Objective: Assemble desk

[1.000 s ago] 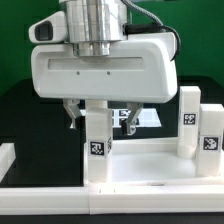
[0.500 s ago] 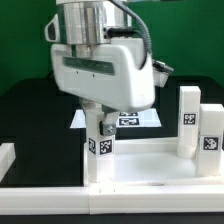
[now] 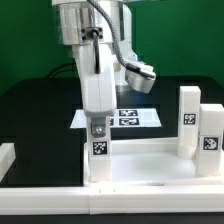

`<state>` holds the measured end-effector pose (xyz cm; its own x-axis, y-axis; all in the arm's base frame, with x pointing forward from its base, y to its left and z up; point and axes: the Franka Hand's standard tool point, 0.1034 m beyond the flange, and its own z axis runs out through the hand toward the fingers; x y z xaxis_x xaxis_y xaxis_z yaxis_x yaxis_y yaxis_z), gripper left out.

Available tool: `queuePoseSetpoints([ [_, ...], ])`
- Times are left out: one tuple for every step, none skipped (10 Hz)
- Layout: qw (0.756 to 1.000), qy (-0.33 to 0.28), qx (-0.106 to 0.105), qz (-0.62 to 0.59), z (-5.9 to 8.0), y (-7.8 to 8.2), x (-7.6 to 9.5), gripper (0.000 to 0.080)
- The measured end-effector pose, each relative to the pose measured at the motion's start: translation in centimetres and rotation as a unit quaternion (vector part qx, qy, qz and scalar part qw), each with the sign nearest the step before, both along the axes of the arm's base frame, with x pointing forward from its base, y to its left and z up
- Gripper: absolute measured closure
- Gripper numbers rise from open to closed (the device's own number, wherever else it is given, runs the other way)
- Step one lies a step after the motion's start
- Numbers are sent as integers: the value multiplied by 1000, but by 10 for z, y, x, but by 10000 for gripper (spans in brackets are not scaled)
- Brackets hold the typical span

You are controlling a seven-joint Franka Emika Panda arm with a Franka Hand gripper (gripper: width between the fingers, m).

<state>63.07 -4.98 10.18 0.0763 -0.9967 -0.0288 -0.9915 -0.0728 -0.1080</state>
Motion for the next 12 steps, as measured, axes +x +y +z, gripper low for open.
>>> queuePoseSetpoints([
  [991, 14, 31, -126, 2, -4, -3, 511],
  [964, 21, 56, -260, 1, -4, -3, 511],
  [948, 22, 65, -311, 0, -2, -3, 511],
  [953, 21, 63, -296, 0, -3, -3, 484],
  [964, 21, 57, -260, 0, -2, -4, 484],
  [976, 25, 47, -213, -1, 1, -5, 295],
  [990, 20, 38, -132, -1, 5, -5, 295],
  [998, 16, 31, -59, 0, 7, -5, 183],
  [998, 17, 30, -58, -2, 5, -5, 156],
  [1000, 15, 24, -12, -2, 4, -6, 151],
  [1000, 13, 21, 19, -2, 3, -6, 151],
  [996, 12, 10, 86, -1, 2, -6, 151],
])
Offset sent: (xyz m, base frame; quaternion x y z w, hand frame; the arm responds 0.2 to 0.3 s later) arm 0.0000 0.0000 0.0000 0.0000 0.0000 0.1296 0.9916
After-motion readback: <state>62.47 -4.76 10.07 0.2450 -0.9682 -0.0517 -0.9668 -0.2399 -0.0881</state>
